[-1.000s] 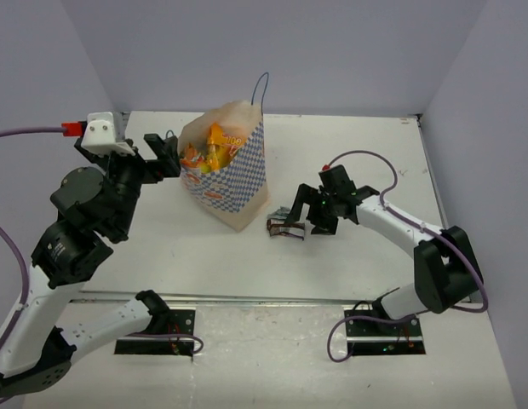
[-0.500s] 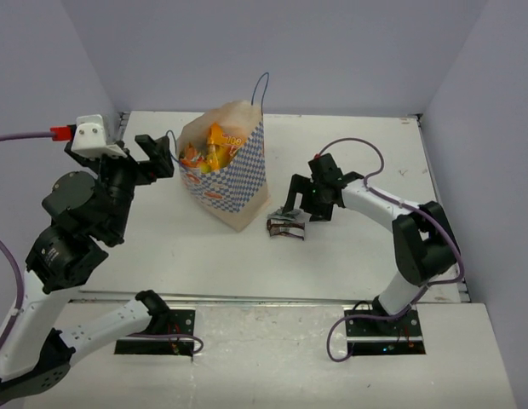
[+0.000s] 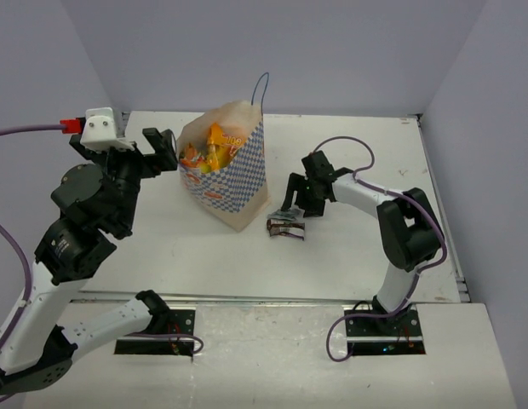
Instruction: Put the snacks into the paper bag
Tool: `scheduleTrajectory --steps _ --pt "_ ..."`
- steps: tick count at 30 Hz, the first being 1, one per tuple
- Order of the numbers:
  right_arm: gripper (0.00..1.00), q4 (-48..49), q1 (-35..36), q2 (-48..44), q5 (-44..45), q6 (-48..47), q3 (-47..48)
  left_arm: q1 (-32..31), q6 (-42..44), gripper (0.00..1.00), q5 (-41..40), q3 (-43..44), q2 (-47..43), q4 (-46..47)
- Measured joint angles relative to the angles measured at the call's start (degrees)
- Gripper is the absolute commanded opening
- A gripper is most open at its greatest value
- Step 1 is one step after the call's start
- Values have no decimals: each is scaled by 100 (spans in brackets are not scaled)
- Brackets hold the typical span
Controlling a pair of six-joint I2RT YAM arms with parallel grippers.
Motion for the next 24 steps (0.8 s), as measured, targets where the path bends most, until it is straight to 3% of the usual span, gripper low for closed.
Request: scheduleTrajectory --steps 1,3,4,6,7,8,9,15,18,19,20,21,24 --pt "73 13 0 7 4 0 0 0 11 100 -9 0 -9 17" --pt "59 68 0 9 4 -7 -2 0 31 100 -17 0 -15 31" --pt "43 109 0 9 9 7 -2 0 33 100 -17 0 -15 31" --pt "25 186 0 9 13 20 -2 0 37 100 -20 0 -15 28" --pt "9 216 0 9 13 39 -2 0 39 100 -20 0 -15 28" --pt "4 254 0 9 9 33 -4 0 46 100 -20 0 -15 28" --pt "0 278 0 9 9 39 -7 0 52 100 -20 0 -13 28" --pt "0 494 0 11 -26 66 -94 0 146 100 -9 142 208 37" --pt "38 629 0 -13 -42 109 -271 0 199 100 37 254 407 44" --pt "72 651 0 -37 -57 151 -358 0 205 100 50 284 452 48" --pt "85 667 0 -66 -94 192 -448 0 210 100 66 310 518 66" --pt "90 682 0 -98 -125 195 -529 0 212 100 90 315 573 83" --pt "92 791 0 -225 -221 251 -597 0 234 100 153 315 649 85"
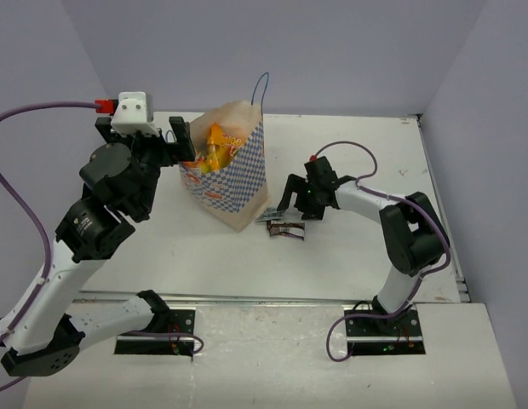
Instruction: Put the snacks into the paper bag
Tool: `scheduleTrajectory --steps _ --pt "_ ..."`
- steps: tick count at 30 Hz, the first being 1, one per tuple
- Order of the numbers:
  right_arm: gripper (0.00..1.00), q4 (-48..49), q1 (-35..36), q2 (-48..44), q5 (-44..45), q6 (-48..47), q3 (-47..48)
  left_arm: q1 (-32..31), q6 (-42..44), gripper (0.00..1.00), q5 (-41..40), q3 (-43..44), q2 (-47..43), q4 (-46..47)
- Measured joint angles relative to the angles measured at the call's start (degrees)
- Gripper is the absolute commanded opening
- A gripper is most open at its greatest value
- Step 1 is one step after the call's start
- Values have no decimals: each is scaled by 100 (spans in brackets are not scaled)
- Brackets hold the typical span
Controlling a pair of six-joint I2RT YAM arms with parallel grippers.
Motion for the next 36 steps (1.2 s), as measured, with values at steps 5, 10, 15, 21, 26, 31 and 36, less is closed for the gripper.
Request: scheduleTrajectory --steps 5,10,15,21,26,31,36 --pt "92 136 0 -24 -83 87 0 0 11 100 7 0 -42 17" --pt "90 275 2 76 -210 210 61 0 13 100 0 2 -101 15" --pt "85 420 59 415 -332 341 256 0 20 100 -66 48 -116 -28" --pt "46 610 133 601 -518 505 343 0 57 100 -181 68 -146 -50" --pt "8 686 142 660 -575 566 348 0 66 100 -236 70 -125 -50" --pt "0 686 140 612 -535 529 334 0 81 100 -243 70 -66 -11" --pt "0 623 140 39 -376 304 74 0 96 100 -212 70 46 72"
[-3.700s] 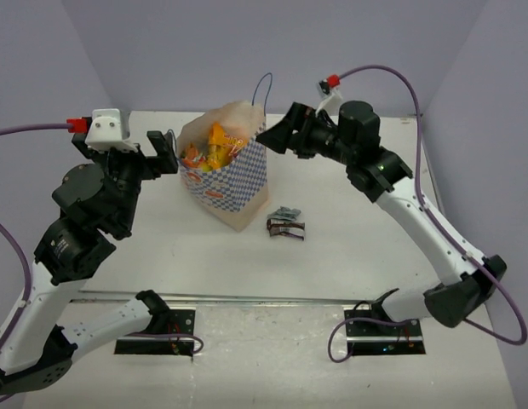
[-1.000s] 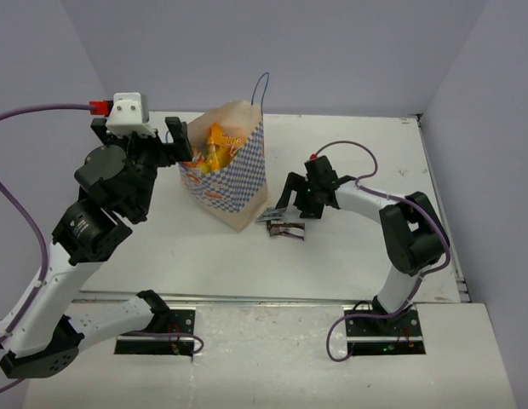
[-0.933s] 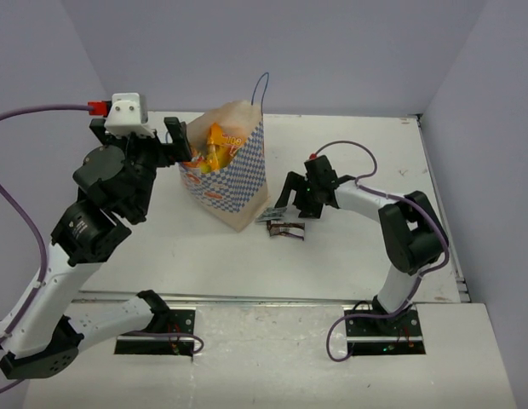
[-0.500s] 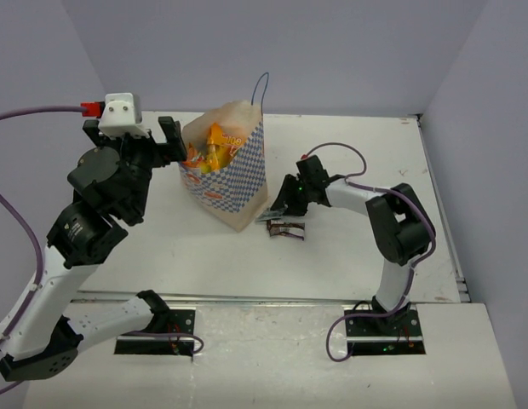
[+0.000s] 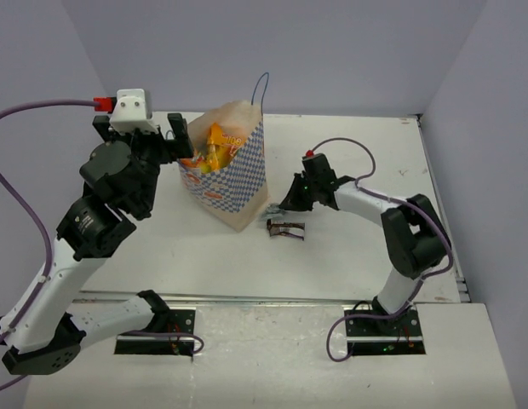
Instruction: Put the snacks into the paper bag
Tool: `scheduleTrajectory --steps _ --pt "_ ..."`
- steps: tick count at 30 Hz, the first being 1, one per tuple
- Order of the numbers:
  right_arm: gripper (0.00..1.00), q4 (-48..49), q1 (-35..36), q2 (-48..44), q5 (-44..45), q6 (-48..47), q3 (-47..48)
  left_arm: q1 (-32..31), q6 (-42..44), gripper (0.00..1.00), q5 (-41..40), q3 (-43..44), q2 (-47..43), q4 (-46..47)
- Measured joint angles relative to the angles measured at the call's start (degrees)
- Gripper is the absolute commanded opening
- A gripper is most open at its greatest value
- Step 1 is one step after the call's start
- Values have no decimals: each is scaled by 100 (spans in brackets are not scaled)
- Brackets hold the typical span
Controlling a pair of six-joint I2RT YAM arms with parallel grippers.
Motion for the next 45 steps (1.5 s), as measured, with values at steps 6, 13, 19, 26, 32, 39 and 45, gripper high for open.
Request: scheduleTrajectory --steps 6,13,19,26,32,39,45 --pt "0 -280 0 -1473 317 -341 -157 0 -20 100 85 -116 55 105" --pt "0 -339 0 -2647 382 -673 111 0 -39 100 116 -227 24 192" --pt "0 -326 11 -2559 422 -984 1176 0 -39 100 114 -227 -20 262" --pt "1 -221 179 -1392 286 -1154 3348 0 -37 100 105 -227 -146 275" --pt "99 -599 601 188 9 -1309 5768 0 -33 100 44 -227 -223 278" --pt "99 -894 750 356 -280 -1386 5574 0 -39 100 0 -278 -269 282" --pt "99 -918 686 -929 -33 -1530 3521 0 -46 100 -4 -363 -289 289"
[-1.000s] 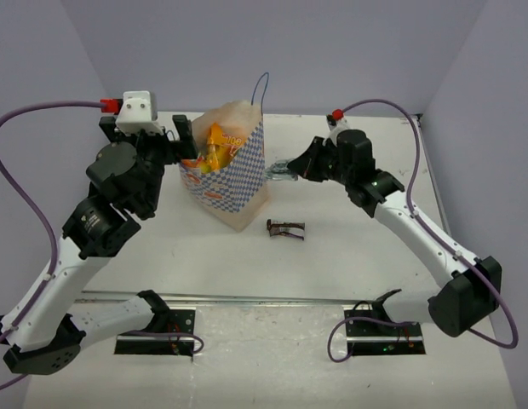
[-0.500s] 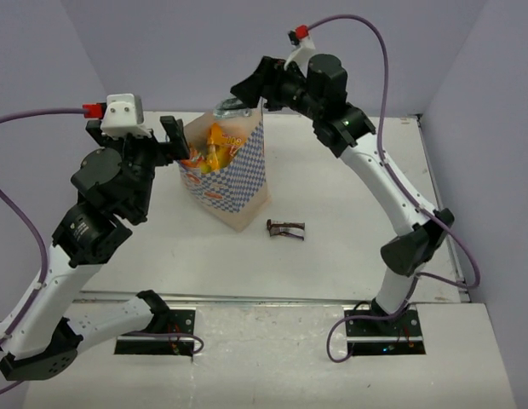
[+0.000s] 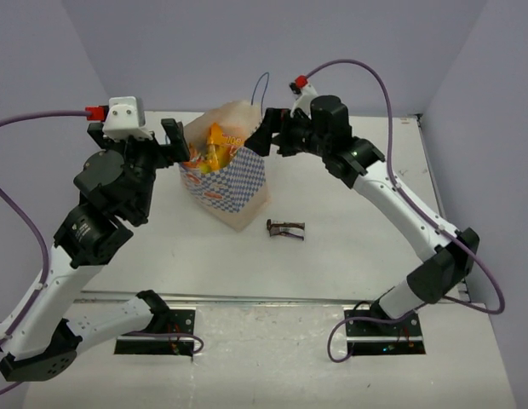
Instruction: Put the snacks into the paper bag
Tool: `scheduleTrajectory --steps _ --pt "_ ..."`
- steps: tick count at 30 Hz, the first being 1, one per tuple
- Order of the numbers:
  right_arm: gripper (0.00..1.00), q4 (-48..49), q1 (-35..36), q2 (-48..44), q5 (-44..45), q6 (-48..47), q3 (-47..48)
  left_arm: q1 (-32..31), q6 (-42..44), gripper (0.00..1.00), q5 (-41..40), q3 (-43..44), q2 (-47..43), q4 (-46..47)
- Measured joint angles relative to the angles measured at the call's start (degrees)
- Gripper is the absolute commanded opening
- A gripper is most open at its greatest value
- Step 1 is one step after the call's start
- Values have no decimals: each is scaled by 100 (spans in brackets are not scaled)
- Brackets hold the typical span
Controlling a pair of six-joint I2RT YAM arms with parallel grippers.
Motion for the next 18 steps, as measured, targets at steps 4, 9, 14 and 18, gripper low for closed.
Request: scheduleTrajectory --steps 4,9,14,18 --pt "99 -61 -37 -931 234 -52 -1093 0 -9 100 4 -50 4 2" --pt "99 -511 -138 -1545 540 -20 -1825 0 -105 100 22 -52 33 2" --pt "99 -946 -549 -1567 479 138 -2575 0 -201 100 98 -52 103 4" --pt "99 -1040 -1032 -1578 369 205 -3460 0 -306 100 229 -52 267 9"
